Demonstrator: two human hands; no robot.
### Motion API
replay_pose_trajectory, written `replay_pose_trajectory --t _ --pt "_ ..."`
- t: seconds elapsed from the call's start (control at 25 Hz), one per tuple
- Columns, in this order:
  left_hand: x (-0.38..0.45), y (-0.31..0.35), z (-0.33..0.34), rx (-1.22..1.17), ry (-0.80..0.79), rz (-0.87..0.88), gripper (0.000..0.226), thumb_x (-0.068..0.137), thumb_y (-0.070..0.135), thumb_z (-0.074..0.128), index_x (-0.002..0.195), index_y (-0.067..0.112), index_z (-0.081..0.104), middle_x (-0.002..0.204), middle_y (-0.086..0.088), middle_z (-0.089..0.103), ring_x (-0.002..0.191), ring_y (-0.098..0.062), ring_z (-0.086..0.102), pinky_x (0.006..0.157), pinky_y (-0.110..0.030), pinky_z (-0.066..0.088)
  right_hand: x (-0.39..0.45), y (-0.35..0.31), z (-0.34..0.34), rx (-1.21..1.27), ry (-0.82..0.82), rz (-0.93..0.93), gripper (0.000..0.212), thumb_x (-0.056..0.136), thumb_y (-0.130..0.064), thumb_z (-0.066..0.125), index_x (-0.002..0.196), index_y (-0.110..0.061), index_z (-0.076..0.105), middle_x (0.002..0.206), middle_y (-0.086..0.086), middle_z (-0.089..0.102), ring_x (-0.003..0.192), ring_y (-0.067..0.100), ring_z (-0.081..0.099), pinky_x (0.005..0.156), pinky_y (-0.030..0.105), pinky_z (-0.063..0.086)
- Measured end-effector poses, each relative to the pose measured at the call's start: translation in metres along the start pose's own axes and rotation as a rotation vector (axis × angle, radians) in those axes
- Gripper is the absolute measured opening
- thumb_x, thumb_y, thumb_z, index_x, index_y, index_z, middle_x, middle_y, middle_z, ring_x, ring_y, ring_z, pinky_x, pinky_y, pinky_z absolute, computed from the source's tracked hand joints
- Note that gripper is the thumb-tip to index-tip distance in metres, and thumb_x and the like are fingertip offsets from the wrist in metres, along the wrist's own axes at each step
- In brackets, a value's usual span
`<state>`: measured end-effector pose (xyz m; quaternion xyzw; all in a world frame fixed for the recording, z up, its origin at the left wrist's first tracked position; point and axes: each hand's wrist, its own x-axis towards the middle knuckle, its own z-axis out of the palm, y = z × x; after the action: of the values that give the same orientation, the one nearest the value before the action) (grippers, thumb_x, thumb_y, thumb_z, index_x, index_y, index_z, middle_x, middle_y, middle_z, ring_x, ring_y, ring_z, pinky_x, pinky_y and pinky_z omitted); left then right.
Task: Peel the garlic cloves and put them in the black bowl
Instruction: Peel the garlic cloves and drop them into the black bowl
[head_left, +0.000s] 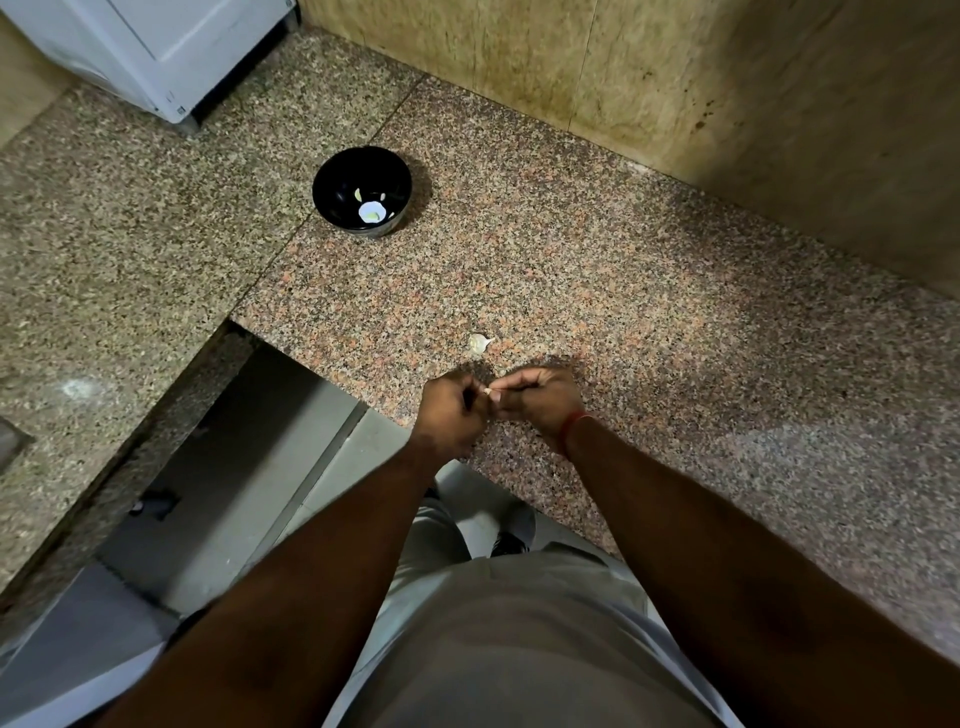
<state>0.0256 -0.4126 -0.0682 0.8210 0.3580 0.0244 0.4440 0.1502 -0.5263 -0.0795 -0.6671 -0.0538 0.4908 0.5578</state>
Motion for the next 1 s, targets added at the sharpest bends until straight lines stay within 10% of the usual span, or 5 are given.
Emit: replay_pose_trajectory --t 1.0 --pt "0.000 0.013 -0.006 -0.287 0.039 -0.178 0.019 0.097 0.006 0.064 0.080 0.010 0.071 0.069 -0.013 0.070 0.050 -0.023 0.060 0.048 -0.042 0.054 0.002 -0.012 0.001 0.004 -0.002 0.008 0.018 0.081 0.008 0.078 0.098 0.003 0.075 0.093 0.019 0.077 0.083 0.032 0.074 0.071 0.037 0.064"
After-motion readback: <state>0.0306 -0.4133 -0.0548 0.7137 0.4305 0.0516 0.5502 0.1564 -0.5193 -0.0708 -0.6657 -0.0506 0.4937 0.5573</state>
